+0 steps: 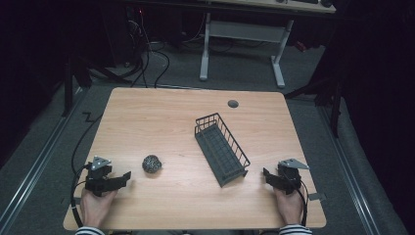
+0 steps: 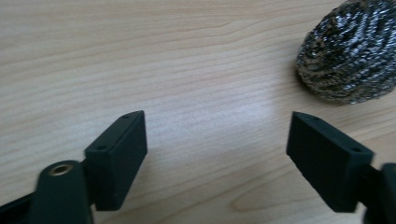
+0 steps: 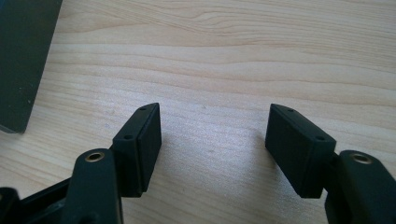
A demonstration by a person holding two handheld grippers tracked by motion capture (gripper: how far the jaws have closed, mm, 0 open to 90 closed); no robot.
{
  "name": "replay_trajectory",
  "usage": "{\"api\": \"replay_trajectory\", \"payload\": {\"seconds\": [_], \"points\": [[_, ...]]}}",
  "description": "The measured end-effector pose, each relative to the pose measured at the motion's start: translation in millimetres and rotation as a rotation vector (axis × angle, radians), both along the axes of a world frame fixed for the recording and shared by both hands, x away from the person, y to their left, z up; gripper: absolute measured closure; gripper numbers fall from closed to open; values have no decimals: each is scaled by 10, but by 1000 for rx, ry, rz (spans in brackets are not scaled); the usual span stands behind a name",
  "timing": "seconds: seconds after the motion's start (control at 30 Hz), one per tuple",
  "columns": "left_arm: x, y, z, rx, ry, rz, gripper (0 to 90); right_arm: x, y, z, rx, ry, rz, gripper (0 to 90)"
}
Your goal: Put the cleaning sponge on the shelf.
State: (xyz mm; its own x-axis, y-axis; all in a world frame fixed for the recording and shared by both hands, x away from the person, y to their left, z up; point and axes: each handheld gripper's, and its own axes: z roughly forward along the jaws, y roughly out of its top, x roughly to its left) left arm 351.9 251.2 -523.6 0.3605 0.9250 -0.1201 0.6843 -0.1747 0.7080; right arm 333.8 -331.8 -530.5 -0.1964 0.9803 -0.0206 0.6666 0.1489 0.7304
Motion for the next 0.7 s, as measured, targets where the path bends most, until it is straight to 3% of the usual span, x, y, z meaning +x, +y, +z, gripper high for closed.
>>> {"api": "replay_trajectory", "payload": {"seconds": [0.07,0.17,0.3,0.7], "points": [[-21,-4,16,-31,16,-15,190,0,0,0,0,0,0,362],[-67,-40,49,-28,16,-43,190,0,0,0,0,0,2,362],[-108,-118,88,4,10,-67,167,0,1,0,0,0,2,362],[-137,-426,187,37,-6,-133,111,-1,3,1,0,1,5,361]]}}
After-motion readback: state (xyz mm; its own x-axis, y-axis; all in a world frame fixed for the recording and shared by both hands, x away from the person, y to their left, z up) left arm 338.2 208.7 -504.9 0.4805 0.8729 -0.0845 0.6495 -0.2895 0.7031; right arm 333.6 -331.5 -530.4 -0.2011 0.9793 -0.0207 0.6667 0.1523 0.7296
